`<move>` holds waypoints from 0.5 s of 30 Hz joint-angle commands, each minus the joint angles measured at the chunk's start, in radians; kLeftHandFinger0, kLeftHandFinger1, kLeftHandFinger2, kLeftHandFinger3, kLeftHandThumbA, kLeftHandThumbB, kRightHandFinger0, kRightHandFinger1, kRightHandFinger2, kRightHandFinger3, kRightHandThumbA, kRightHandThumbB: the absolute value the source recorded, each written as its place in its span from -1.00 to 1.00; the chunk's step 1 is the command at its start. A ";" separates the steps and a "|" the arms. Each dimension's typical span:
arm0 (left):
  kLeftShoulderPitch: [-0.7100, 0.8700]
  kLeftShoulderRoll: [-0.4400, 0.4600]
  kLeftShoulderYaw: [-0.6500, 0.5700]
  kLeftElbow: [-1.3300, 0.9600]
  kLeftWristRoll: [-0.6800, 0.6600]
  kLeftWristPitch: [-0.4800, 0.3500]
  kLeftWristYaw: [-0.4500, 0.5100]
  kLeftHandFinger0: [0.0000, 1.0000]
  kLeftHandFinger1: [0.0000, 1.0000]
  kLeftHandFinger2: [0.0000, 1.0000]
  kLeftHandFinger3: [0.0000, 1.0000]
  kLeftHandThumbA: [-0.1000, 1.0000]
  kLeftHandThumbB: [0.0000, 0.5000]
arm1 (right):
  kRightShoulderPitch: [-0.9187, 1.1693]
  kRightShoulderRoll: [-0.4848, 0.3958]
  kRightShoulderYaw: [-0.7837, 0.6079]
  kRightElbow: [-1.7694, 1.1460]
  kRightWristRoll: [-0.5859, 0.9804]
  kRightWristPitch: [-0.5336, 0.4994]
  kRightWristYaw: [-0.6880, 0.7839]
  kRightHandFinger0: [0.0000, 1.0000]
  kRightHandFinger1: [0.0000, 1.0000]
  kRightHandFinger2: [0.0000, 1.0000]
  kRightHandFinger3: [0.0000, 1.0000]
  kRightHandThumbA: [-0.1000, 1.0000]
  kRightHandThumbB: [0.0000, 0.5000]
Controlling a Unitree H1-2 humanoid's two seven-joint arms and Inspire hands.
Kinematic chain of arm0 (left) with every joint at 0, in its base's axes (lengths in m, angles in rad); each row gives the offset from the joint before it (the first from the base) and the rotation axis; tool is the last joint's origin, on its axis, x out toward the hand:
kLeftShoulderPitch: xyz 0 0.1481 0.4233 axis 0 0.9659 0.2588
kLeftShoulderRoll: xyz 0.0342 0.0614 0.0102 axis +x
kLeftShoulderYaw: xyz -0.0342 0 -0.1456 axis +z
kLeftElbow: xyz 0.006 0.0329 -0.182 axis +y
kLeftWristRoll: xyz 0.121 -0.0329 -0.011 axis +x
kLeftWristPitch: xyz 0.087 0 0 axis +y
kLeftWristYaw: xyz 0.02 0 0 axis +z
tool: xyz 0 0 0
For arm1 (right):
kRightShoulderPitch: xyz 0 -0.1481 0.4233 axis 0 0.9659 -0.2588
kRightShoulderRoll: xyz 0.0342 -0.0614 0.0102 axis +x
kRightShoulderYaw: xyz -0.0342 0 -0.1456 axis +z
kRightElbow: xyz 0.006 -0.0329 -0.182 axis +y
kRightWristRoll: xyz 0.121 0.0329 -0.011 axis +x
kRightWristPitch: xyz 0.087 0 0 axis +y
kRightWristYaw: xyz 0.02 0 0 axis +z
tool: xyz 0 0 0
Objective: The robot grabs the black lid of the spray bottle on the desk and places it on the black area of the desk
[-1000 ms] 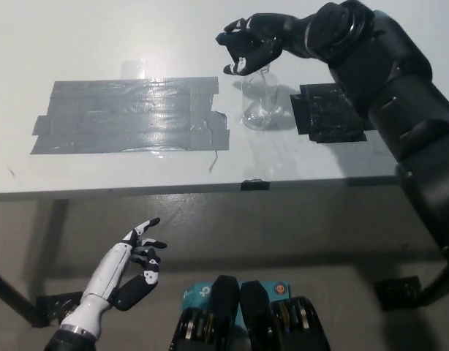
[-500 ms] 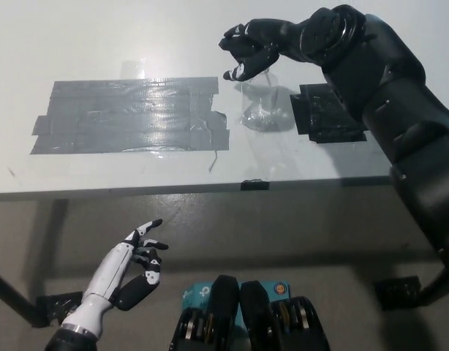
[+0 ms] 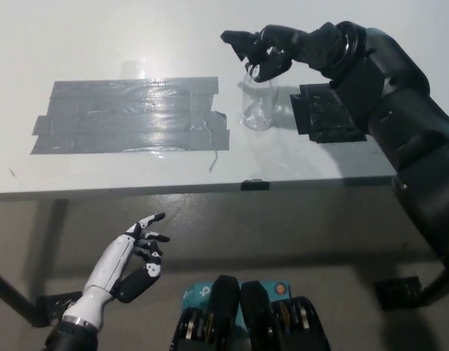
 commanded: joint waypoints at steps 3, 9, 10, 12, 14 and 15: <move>-0.040 0.021 -0.001 -0.017 0.005 -0.021 -0.003 -0.06 0.04 0.23 0.72 -0.59 -0.40 | -0.047 -0.025 -0.023 -0.010 -0.001 -0.029 -0.144 -0.48 -0.09 -0.20 -0.45 -1.00 -0.22; -0.047 0.025 -0.009 -0.009 0.014 -0.022 -0.002 -0.04 0.07 0.28 0.74 -0.57 -0.42 | -0.048 -0.027 -0.092 -0.017 0.045 -0.075 -0.202 -0.55 0.23 0.68 0.71 -1.00 -0.10; -0.048 0.025 -0.009 -0.009 0.014 -0.021 -0.002 -0.04 0.07 0.28 0.73 -0.57 -0.42 | -0.050 -0.026 -0.103 -0.018 0.048 -0.082 -0.206 -0.67 0.18 0.67 0.71 -1.00 -0.09; -0.061 0.025 -0.009 0.000 0.010 -0.028 -0.002 -0.05 0.05 0.28 0.71 -0.58 -0.40 | -0.059 -0.028 -0.121 -0.018 0.049 -0.094 -0.219 -0.60 0.25 0.76 0.64 -1.00 -0.04; -0.062 0.025 -0.009 0.006 0.012 -0.038 0.004 -0.07 0.04 0.26 0.70 -0.60 -0.39 | -0.064 -0.026 -0.135 -0.020 0.051 -0.110 -0.222 -0.66 0.16 0.68 0.29 -1.00 -0.03; -0.067 0.024 -0.010 0.003 0.015 -0.027 0.001 -0.07 0.04 0.26 0.69 -0.60 -0.39 | -0.077 -0.027 -0.154 -0.023 0.062 -0.114 -0.231 -0.74 0.11 0.67 0.21 -1.00 0.00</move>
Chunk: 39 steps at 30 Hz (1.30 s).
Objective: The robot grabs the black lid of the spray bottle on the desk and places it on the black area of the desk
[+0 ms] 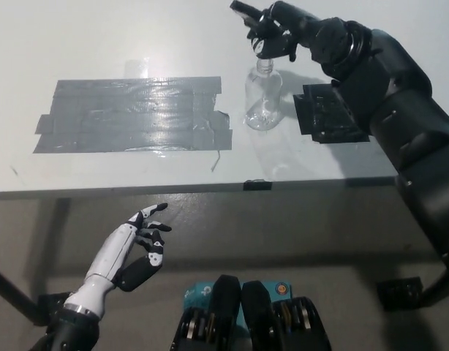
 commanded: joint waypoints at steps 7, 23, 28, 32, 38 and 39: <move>-0.033 0.022 -0.003 -0.011 0.005 -0.027 -0.003 -0.05 0.06 0.28 0.70 -0.57 -0.42 | -0.123 -0.030 -0.189 -0.042 0.143 -0.124 -0.120 -0.92 0.02 0.62 0.45 -1.00 -0.07; 0.000 0.022 0.003 -0.022 -0.006 -0.023 -0.001 0.00 0.10 0.31 0.74 -0.48 -0.44 | -0.126 -0.148 -0.844 -0.082 0.602 -0.027 -0.133 -1.00 0.00 0.94 1.00 -1.00 -0.43; 0.010 0.020 0.008 -0.016 -0.006 -0.029 0.010 0.02 0.10 0.30 0.74 -0.54 -0.43 | -0.059 -0.198 -0.994 -0.073 0.680 -0.006 -0.140 -1.00 -0.04 0.95 1.00 -1.00 -0.69; 0.024 0.017 0.012 0.002 -0.016 -0.052 0.020 0.00 0.08 0.30 0.74 -0.58 -0.44 | 0.039 -0.194 -0.985 -0.043 0.632 -0.048 -0.120 -1.00 0.00 0.75 0.78 -1.00 -0.59; 0.046 0.006 0.014 -0.004 -0.014 -0.046 0.021 0.01 0.10 0.32 0.75 -0.59 -0.44 | 0.167 -0.161 -0.922 -0.027 0.602 -0.002 -0.071 -1.00 -0.02 0.88 1.00 -1.00 -0.46; 0.047 0.006 0.015 -0.005 -0.014 -0.043 0.021 0.01 0.09 0.31 0.74 -0.59 -0.43 | 0.175 -0.159 -0.908 -0.026 0.597 0.014 -0.069 -1.00 -0.08 0.82 1.00 -1.00 -0.38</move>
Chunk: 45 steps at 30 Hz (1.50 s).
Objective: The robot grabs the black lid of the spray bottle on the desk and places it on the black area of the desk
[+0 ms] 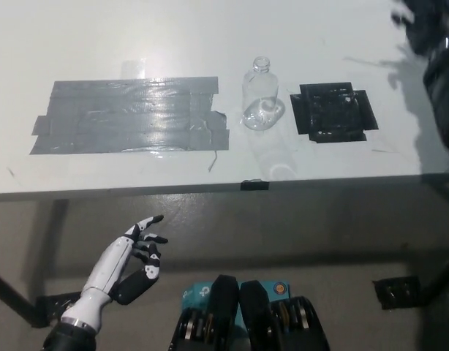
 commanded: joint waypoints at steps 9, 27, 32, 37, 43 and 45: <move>-0.021 0.008 0.016 -0.006 -0.010 -0.037 0.020 0.00 0.08 0.29 0.73 -0.65 -0.42 | -0.002 -0.014 0.394 -0.013 -0.148 0.070 0.157 1.00 1.00 1.00 1.00 0.04 0.05; -0.051 0.013 0.015 -0.002 -0.006 -0.039 0.015 -0.04 0.06 0.27 0.73 -0.60 -0.41 | -0.050 -0.044 0.577 -0.051 -0.156 0.027 0.216 1.00 1.00 1.00 1.00 0.35 0.98; -0.071 0.012 0.015 0.001 -0.004 -0.036 0.016 -0.01 0.09 0.33 0.84 -0.49 -0.45 | -0.044 -0.062 0.584 -0.113 -0.165 -0.075 0.166 1.00 1.00 1.00 1.00 0.57 0.97; -0.142 0.016 0.020 0.033 -0.017 -0.032 0.005 0.20 0.27 0.49 0.99 -0.10 -0.48 | 0.099 -0.067 0.594 -0.699 -0.213 -0.007 0.135 1.00 1.00 1.00 1.00 0.68 0.67; -0.180 0.018 0.022 0.070 -0.014 -0.076 0.026 0.49 0.61 0.80 1.00 0.43 -0.48 | 0.296 -0.058 0.600 -1.354 -0.269 0.213 0.150 1.00 1.00 1.00 1.00 0.93 0.48; -0.193 0.019 0.025 0.081 -0.016 -0.079 0.028 0.66 0.79 0.97 1.00 0.55 -0.53 | 0.355 -0.035 0.585 -1.540 -0.234 0.253 0.156 1.00 1.00 1.00 1.00 0.94 0.36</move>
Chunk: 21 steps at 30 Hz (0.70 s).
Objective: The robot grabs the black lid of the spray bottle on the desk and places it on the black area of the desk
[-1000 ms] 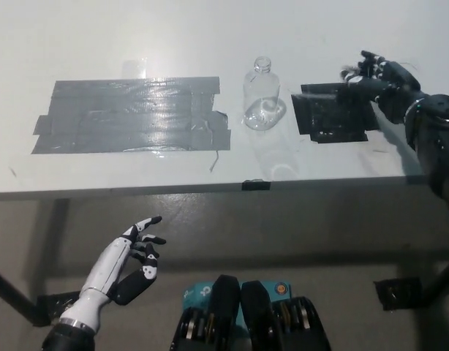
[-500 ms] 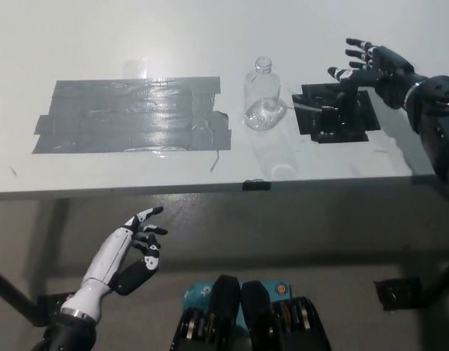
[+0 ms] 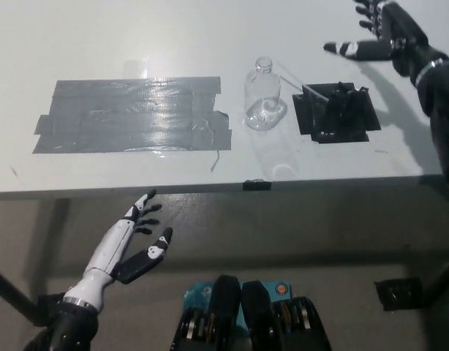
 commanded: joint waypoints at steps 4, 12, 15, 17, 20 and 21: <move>-0.142 0.017 0.028 0.020 -0.040 -0.056 0.013 1.00 1.00 1.00 1.00 0.95 -0.38 | 0.310 0.063 -0.003 -1.249 -0.052 0.154 -0.057 1.00 1.00 1.00 1.00 0.91 0.26; -0.146 0.019 0.027 0.057 -0.051 -0.094 0.014 1.00 1.00 1.00 1.00 1.00 -0.32 | 0.501 0.131 -0.024 -1.227 -0.077 0.037 -0.099 1.00 1.00 1.00 1.00 0.95 0.10; -0.135 0.020 0.024 0.071 -0.048 -0.104 0.017 1.00 1.00 1.00 1.00 1.00 -0.29 | 0.588 0.148 -0.038 -1.185 -0.072 -0.024 -0.112 1.00 1.00 1.00 1.00 0.98 0.14; -0.135 0.020 0.024 0.071 -0.048 -0.104 0.017 1.00 1.00 1.00 1.00 1.00 -0.29 | 0.590 0.151 -0.040 -1.189 -0.074 -0.021 -0.110 1.00 1.00 1.00 1.00 0.98 0.14; -0.081 0.018 0.022 0.073 -0.054 -0.112 0.016 1.00 1.00 1.00 1.00 1.00 -0.26 | 0.699 0.171 -0.031 -1.080 -0.088 -0.117 -0.128 1.00 1.00 1.00 1.00 0.94 0.02; -0.081 0.018 0.022 0.074 -0.054 -0.112 0.016 1.00 1.00 1.00 1.00 1.00 -0.26 | 0.701 0.171 -0.031 -1.078 -0.088 -0.117 -0.128 1.00 1.00 1.00 1.00 0.94 0.02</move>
